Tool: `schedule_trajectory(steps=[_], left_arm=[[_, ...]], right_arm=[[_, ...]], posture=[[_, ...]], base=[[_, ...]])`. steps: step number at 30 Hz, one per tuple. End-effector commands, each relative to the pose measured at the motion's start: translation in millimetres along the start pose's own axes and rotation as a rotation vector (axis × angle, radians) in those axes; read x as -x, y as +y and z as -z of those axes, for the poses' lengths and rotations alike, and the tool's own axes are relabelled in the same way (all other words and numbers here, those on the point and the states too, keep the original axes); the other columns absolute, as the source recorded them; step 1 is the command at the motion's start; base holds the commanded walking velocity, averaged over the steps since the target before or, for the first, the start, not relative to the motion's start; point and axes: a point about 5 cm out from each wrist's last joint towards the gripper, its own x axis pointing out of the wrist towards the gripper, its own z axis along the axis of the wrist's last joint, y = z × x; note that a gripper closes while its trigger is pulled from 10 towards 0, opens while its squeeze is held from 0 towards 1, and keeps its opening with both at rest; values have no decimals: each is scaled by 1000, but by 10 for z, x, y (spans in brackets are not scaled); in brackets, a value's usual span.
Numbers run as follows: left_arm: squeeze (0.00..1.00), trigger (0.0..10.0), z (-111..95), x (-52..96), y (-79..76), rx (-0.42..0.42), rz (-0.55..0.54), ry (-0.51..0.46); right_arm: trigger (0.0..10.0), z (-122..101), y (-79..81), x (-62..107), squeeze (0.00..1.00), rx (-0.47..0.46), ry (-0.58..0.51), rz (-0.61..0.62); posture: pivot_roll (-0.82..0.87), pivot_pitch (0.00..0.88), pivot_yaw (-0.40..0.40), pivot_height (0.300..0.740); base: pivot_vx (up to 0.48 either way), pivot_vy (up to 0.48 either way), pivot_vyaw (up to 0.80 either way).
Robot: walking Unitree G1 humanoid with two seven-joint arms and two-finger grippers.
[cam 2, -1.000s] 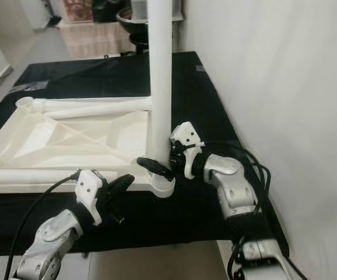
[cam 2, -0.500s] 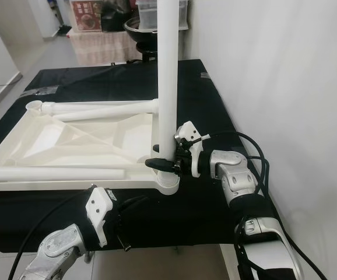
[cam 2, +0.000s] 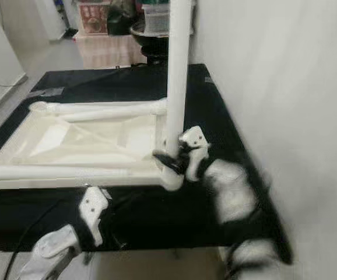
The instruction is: Building children table
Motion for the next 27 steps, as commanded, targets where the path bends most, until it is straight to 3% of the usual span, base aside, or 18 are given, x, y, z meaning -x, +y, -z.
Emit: schedule_trajectory(steps=[1, 2, 6, 7, 10, 11, 13, 14, 16, 18, 19, 20, 22, 23, 24, 25, 26, 27], left_arm=[[0, 10000, 19, 67, 61, 8, -41, 15], [0, 10000, 18, 68, 82, 12, -54, 12], [0, 10000, 24, 57, 116, 19, -67, 10], [0, 10000, 26, 43, 126, 20, -68, 10], [0, 10000, 27, 38, 130, 21, -71, 9], [0, 10000, 28, 35, 133, 20, -79, 9], [0, 10000, 28, 35, 133, 20, -79, 9], [0, 10000, 29, 31, 137, 20, -86, 10], [0, 10000, 30, 25, 140, 22, -88, 10], [0, 10000, 33, 12, 142, 26, -86, 10], [0, 10000, 35, 5, 142, 27, -85, 10], [0, 10000, 35, -1, 141, 27, -85, 10], [0, 10000, 35, -1, 141, 27, -85, 10], [0, 10000, 36, -5, 140, 28, -85, 10], [0, 10000, 36, -5, 140, 28, -85, 10], [0, 10000, 37, -11, 138, 29, -85, 9], [0, 10000, 37, -11, 138, 29, -85, 9], [0, 10000, 37, -16, 136, 28, -85, 8]], right_arm=[[0, 299, 5, 163, 0, -17, 163, 157], [0, 332, 178, 164, 0, 41, 171, 67], [0, 303, 235, 116, 0, 81, 151, 10], [5412, 305, 224, 57, 0, 78, 151, -9], [5412, 313, 216, 28, 0, 88, 155, 1], [10000, 262, 208, 7, 0, 62, 115, -4], [10000, 262, 208, 7, 0, 62, 115, -4], [10000, 180, 211, -1, 1000, 51, 73, 8], [10000, 58, 204, -32, 1000, 15, 14, -21], [10000, -165, 237, -75, 1000, -32, -67, -177], [10000, -225, 260, -79, 780, -17, -72, -283], [10000, -244, 276, -68, 780, 31, -62, -376], [10000, -244, 276, -68, 780, 31, -62, -376], [10000, -243, 281, -53, 353, 87, -48, -454], [10000, -243, 281, -53, 353, 87, -48, -454], [10000, -221, 255, -44, 0, 136, -15, -558], [10000, -221, 255, -44, 0, 136, -15, -558], [10000, -197, 203, -40, 0, 185, 24, -652]], posture=[[-84, 118, 37, 740], [-100, 119, 46, 740], [-102, 111, 35, 740], [-102, 108, 37, 740], [-102, 108, 37, 740], [-102, 106, 44, 740], [-102, 106, 44, 740], [-101, 105, 43, 740], [-102, 103, 42, 740], [-104, 98, 40, 740], [-104, 96, 37, 740], [-103, 95, 35, 740], [-103, 95, 35, 740], [-103, 95, 35, 740], [-103, 95, 35, 740], [-92, 89, 33, 740], [-92, 89, 33, 740], [-83, 86, 31, 740]], base=[[0, 0, 0], [0, 0, 0], [0, 0, 0], [0, 0, 0], [0, 0, 0], [0, 0, 0], [0, 0, 0], [0, 0, 0], [0, 0, 0], [0, 0, 0], [0, 0, 0], [0, 0, 0], [0, 0, 0], [0, 0, 0], [0, 0, 0], [0, 0, 0], [0, 0, 0], [0, 0, 0]])
